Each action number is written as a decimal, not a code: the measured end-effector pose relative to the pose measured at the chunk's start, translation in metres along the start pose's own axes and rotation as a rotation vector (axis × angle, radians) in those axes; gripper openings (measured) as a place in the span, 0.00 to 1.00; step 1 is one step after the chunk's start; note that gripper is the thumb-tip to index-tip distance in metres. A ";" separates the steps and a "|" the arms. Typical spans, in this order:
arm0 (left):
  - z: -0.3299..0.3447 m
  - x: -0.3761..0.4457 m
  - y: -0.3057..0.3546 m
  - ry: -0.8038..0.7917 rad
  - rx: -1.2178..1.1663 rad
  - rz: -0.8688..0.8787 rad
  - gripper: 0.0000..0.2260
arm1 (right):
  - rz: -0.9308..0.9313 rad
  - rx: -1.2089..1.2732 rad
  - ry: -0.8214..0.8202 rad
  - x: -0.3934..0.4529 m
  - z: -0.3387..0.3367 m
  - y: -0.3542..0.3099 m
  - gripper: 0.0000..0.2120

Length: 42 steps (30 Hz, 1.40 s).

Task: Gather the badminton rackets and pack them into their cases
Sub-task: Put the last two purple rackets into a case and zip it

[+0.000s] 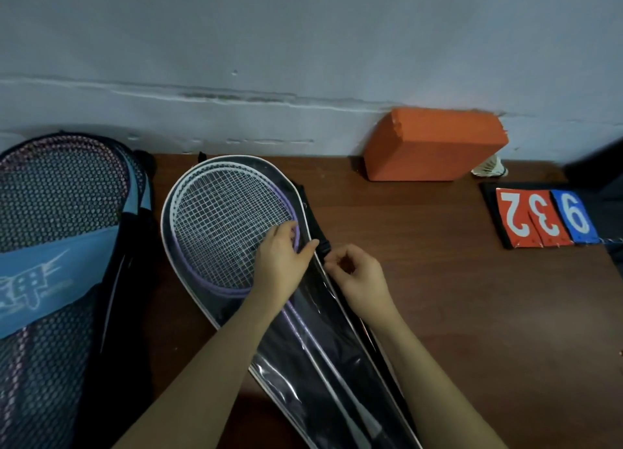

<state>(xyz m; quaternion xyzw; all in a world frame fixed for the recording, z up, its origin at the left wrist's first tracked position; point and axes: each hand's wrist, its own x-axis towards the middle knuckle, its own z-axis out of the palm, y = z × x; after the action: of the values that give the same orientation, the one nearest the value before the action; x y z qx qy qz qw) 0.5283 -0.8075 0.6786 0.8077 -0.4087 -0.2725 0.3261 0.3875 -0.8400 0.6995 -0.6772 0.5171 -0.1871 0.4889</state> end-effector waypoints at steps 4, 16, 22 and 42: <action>-0.007 0.005 0.010 -0.013 -0.037 -0.085 0.27 | -0.002 0.125 0.016 -0.008 0.000 -0.006 0.09; -0.021 -0.023 0.016 0.048 -0.394 -0.124 0.12 | -0.083 0.240 -0.033 -0.027 -0.003 -0.009 0.10; -0.041 -0.058 0.022 0.058 -0.484 0.058 0.11 | -0.244 0.090 0.122 -0.005 -0.001 -0.030 0.13; -0.051 -0.103 0.016 0.211 -0.100 0.353 0.20 | -0.612 -0.249 0.109 -0.027 -0.014 -0.039 0.08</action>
<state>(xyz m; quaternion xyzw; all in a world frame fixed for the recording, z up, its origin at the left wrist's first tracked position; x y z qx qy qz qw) 0.5033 -0.7123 0.7407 0.7303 -0.4934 -0.1451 0.4496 0.3867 -0.8226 0.7462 -0.8445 0.3343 -0.2967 0.2952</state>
